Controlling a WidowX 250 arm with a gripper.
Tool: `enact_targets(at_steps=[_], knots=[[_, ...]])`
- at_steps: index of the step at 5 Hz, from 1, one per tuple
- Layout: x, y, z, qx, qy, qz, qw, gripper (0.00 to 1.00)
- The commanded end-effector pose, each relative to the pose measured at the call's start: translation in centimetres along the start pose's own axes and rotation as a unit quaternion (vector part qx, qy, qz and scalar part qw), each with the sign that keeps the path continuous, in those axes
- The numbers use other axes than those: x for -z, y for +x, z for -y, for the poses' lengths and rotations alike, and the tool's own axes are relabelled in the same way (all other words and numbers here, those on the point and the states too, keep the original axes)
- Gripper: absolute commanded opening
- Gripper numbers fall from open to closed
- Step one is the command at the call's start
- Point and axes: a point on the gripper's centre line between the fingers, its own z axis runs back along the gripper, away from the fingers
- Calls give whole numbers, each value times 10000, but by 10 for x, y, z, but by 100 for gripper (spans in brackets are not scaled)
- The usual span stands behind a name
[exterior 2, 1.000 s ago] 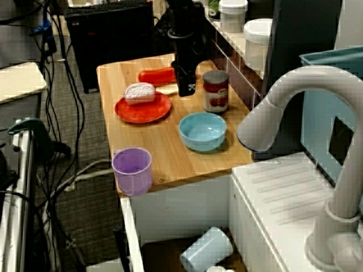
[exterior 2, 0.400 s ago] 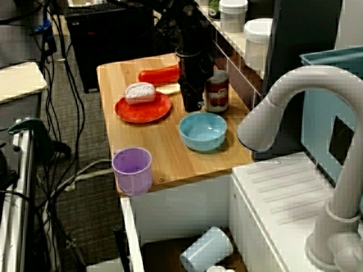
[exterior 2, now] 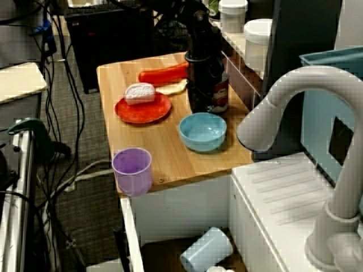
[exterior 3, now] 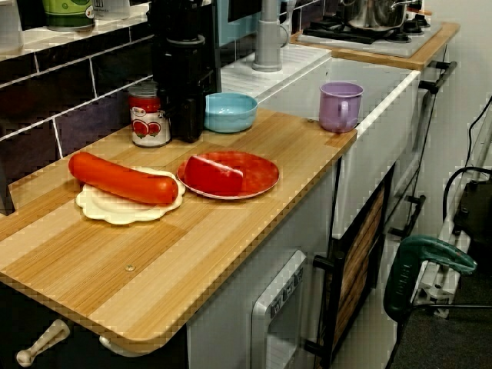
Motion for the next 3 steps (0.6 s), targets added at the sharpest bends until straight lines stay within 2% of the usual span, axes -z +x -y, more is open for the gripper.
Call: enact_targets(at_steps=[1,2,3], knots=[[-15,-4,20,422,-345,-92,9985,0],[-24,-15,33,614,-437,-167,9970,0],[-30,-24,48,643,-666,-241,9954,0]])
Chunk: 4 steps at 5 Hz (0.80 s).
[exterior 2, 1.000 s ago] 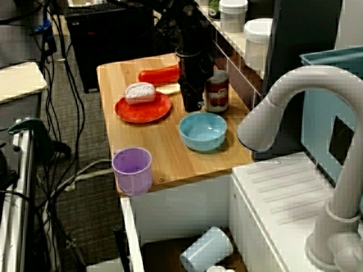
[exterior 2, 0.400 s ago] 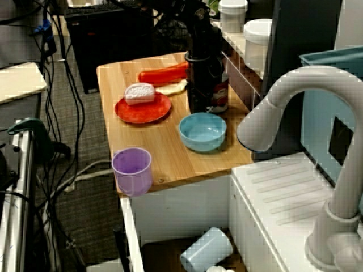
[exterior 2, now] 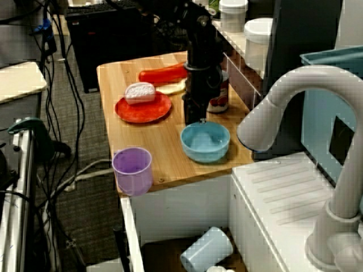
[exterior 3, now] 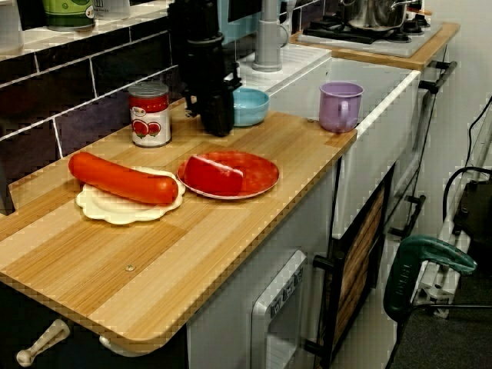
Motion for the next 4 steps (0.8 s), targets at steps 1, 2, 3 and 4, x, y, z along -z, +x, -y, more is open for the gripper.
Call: enact_targets(at_steps=[1,2,3,4], knots=[[-29,0,31,107,-232,282,9993,0],[-26,1,37,110,-259,167,9995,0],[-23,-3,42,117,-308,71,9994,0],[-24,-8,46,137,-339,69,9993,0]])
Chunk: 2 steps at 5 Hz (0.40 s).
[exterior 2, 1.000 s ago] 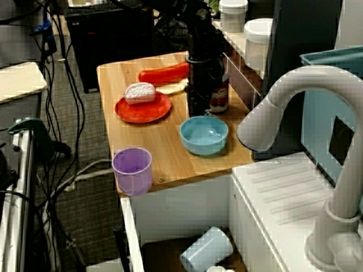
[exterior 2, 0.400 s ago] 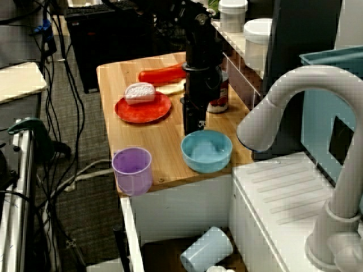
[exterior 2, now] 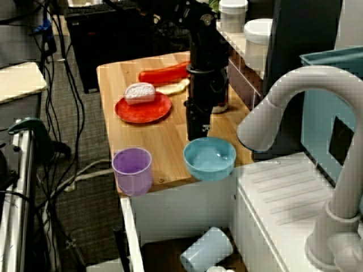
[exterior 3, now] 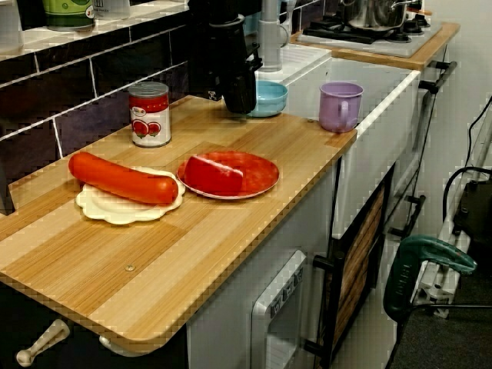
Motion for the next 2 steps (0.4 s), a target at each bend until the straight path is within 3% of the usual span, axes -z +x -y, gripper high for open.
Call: enact_targets(at_steps=[1,2], knots=[[-15,-11,12,104,-129,131,9998,0],[-14,-20,20,285,-224,50,9993,0]])
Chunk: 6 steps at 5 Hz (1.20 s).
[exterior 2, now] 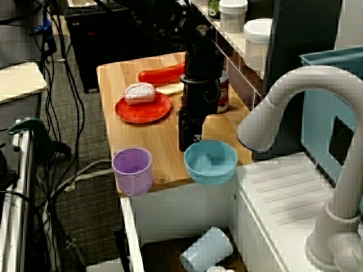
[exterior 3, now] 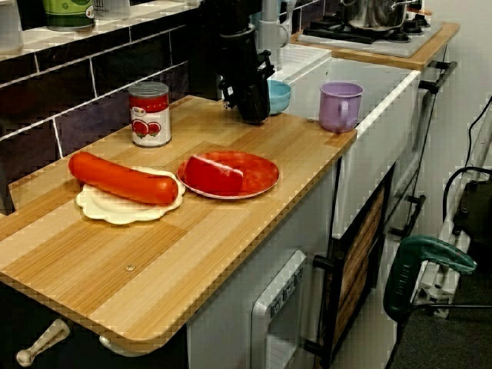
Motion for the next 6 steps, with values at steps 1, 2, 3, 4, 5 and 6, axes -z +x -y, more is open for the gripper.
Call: enact_targets(at_steps=[1,2,3,4,5,6], knots=[[-20,-12,28,457,-228,62,9987,0],[-19,-13,38,574,-536,-298,9965,0],[-20,-11,37,582,-524,-300,9965,0],[-27,-7,23,500,-471,-215,9974,0],[-38,-11,4,403,-68,195,9990,100],[-47,-19,-11,348,177,340,9987,100]])
